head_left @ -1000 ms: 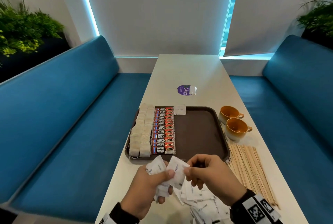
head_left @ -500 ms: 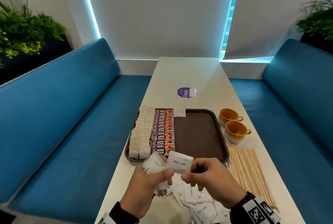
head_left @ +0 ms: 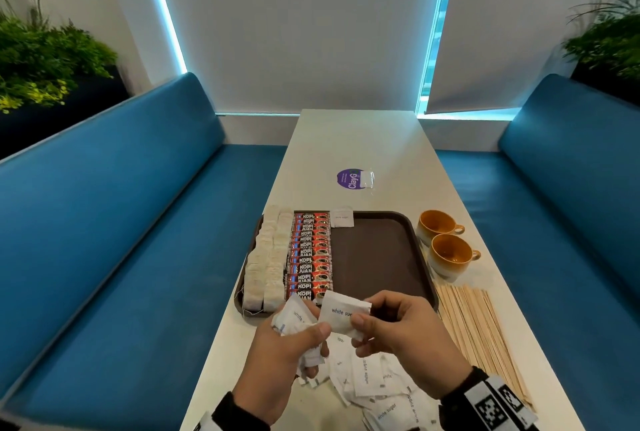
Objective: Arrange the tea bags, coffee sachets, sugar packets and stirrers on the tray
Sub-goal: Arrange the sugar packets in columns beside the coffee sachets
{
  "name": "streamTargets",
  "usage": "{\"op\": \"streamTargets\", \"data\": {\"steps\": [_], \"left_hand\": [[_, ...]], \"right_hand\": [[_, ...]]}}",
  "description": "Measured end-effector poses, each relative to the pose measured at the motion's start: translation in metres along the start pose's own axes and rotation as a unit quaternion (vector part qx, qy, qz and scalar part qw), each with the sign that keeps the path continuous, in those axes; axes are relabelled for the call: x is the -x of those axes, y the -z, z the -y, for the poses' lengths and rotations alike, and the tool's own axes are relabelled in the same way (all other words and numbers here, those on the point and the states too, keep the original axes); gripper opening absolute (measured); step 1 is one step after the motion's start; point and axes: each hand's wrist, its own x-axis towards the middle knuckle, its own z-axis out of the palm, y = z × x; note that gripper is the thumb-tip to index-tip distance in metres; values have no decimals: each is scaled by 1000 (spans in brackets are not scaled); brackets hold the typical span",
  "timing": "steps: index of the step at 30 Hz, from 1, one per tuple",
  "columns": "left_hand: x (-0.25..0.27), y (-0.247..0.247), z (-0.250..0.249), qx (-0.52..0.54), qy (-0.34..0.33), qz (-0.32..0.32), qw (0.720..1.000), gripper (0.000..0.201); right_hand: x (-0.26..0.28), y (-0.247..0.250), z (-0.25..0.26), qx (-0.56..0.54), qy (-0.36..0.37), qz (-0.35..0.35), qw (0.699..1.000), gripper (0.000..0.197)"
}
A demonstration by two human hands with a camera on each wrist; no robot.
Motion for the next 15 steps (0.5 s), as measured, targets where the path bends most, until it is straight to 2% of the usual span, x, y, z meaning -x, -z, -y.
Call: {"op": "streamTargets", "data": {"steps": [3, 10, 15], "left_hand": [[-2, -1, 0, 19, 19, 0, 1000, 47], [-19, 4, -9, 219, 120, 5, 968, 39], [-44, 18, -9, 263, 164, 34, 950, 45]], "right_hand": [[-8, 3, -1, -10, -9, -19, 1000, 16], [-48, 15, 9, -72, -30, -13, 997, 27], [-106, 25, 11, -32, -28, -33, 999, 21]]}}
